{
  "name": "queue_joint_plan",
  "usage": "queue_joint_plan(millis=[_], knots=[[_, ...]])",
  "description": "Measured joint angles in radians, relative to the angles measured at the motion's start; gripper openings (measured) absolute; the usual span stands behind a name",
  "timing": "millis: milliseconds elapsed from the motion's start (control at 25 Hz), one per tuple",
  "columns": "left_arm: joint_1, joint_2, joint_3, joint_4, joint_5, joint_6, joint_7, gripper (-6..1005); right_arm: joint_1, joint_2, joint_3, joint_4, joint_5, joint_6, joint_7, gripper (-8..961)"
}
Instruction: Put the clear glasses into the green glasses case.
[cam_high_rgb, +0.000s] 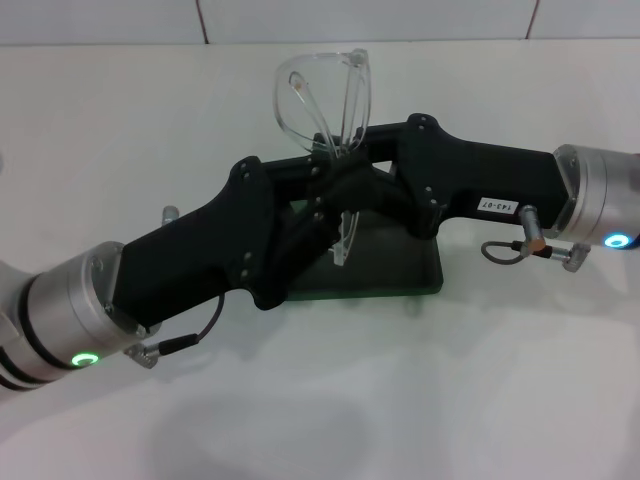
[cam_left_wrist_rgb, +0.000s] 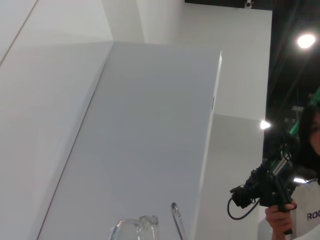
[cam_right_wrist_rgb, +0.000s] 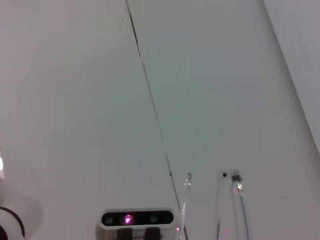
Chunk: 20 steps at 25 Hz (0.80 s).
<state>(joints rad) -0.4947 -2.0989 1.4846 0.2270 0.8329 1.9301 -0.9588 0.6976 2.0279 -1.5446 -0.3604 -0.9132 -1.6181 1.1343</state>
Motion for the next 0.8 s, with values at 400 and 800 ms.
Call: queue_joint_plan(millis=[400,800], knots=[[0.003,0.001,-0.003,0.000,0.000,0.003,0.000,111,-0.001,0.000,-0.002,0.000,-0.001,0.001,-0.001,111],[0.007,0.002,-0.008,0.000,-0.012,0.001,0.000,111,-0.001,0.000,-0.010,0.000,-0.007,0.001,-0.001,111]])
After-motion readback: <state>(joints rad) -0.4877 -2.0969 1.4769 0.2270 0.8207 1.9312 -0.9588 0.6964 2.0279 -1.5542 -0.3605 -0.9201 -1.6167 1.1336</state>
